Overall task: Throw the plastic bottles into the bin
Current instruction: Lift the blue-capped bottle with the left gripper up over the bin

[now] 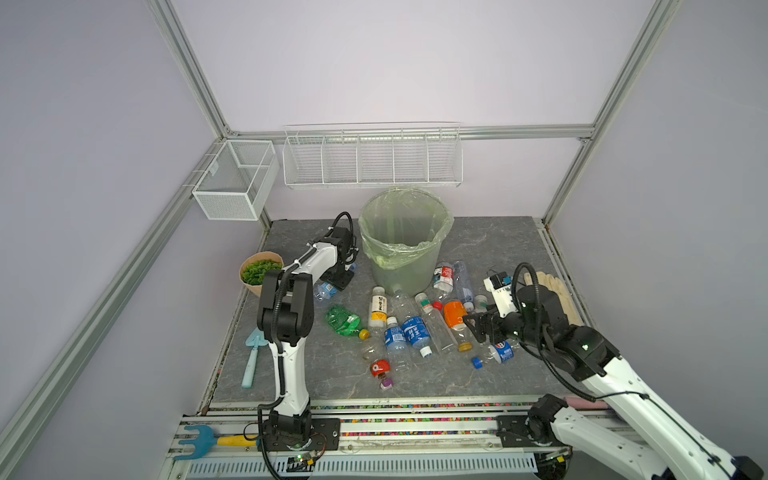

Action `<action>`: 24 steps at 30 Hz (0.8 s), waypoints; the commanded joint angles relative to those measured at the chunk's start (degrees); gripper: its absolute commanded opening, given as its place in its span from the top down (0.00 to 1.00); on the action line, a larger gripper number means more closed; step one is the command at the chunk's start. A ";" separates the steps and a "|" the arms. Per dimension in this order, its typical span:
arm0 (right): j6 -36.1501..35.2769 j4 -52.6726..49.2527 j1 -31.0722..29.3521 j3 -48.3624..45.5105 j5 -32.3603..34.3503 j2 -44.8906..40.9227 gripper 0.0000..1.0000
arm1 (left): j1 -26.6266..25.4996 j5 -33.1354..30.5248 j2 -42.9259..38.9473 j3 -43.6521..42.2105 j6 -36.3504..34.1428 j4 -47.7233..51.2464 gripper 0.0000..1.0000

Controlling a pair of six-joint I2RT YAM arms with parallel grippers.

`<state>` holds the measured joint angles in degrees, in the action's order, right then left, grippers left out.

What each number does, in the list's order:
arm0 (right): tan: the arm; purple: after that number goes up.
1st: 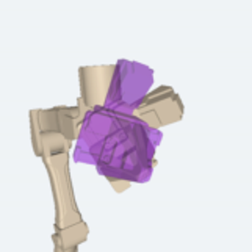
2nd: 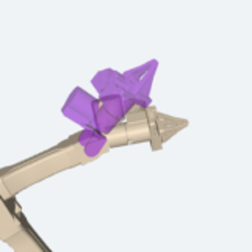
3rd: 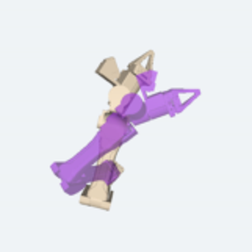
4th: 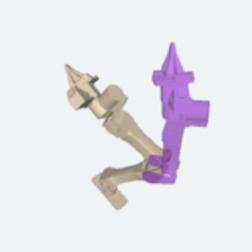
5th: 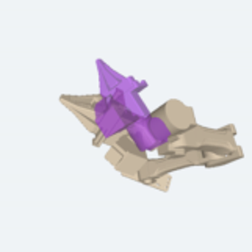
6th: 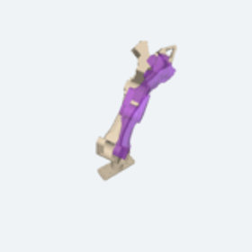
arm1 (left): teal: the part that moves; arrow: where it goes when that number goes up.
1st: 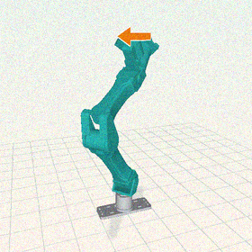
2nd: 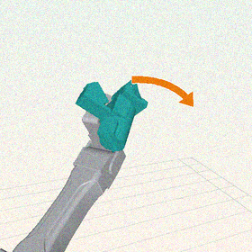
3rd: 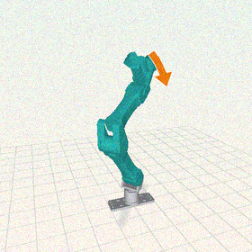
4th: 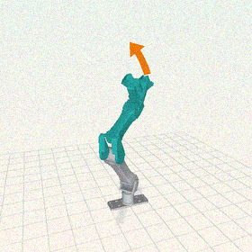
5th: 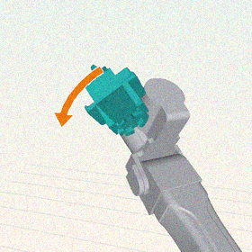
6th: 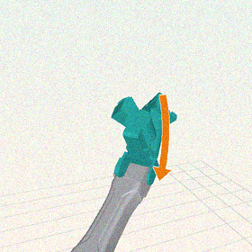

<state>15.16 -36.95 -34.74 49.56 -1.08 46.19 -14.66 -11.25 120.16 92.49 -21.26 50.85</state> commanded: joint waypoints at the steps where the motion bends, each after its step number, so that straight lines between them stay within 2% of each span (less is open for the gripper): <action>1: -0.23 -1.13 0.01 0.18 0.84 -1.15 0.12 | -0.10 -0.72 0.00 1.29 0.06 0.94 0.57; 8: -0.05 -1.11 -0.01 0.27 0.90 -1.21 0.12 | -0.09 -0.77 -4.98 1.82 1.15 0.50 0.60; 17: 0.29 -1.16 0.00 0.23 0.91 -1.13 0.12 | -0.11 0.24 -15.24 1.18 4.00 -0.91 0.63; 24: 0.49 -1.25 0.00 0.32 0.91 -1.08 0.11 | -0.01 -0.97 -24.58 -4.31 8.26 -7.48 0.64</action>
<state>15.22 -37.65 -34.74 49.56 -0.89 45.54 -14.66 -11.94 98.17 90.54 -15.79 46.17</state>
